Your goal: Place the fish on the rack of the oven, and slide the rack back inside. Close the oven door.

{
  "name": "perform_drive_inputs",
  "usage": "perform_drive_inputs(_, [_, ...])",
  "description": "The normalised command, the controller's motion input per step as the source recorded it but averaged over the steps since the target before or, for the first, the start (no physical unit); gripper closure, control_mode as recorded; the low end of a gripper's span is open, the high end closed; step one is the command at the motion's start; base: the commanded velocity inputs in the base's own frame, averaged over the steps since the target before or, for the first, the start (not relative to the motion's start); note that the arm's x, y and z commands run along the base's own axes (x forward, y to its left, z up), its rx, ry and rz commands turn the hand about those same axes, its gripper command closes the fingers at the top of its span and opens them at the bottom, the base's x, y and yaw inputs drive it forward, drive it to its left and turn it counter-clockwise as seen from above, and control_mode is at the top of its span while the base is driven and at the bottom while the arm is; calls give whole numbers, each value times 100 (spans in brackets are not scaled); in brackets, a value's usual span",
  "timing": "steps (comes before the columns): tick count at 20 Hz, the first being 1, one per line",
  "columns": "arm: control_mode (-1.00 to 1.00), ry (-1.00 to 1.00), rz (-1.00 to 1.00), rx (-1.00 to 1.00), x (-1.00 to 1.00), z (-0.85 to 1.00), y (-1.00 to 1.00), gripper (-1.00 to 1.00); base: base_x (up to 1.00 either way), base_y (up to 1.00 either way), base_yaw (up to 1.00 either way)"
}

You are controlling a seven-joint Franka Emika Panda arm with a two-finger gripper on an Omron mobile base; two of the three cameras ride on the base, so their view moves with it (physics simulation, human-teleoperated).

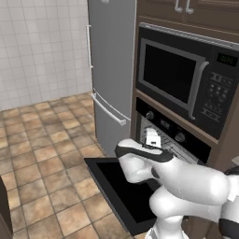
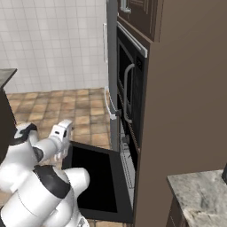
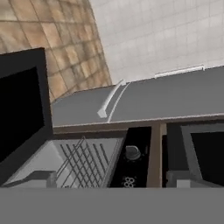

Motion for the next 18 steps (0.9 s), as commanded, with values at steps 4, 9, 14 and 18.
perform_drive_inputs(4, [-100, 19, -1, -83, 1, 45, 14, -100, 0, 0, 0])
perform_drive_inputs(9, [-100, 30, -3, -81, 0, 54, 23, -100, 0, 0, 0])
perform_drive_inputs(14, [-100, 40, -5, -77, 1, 64, 30, -100, 0, 0, 0])
perform_drive_inputs(18, [-100, 30, -1, -75, 14, 91, 27, -100, 0, 0, 0])
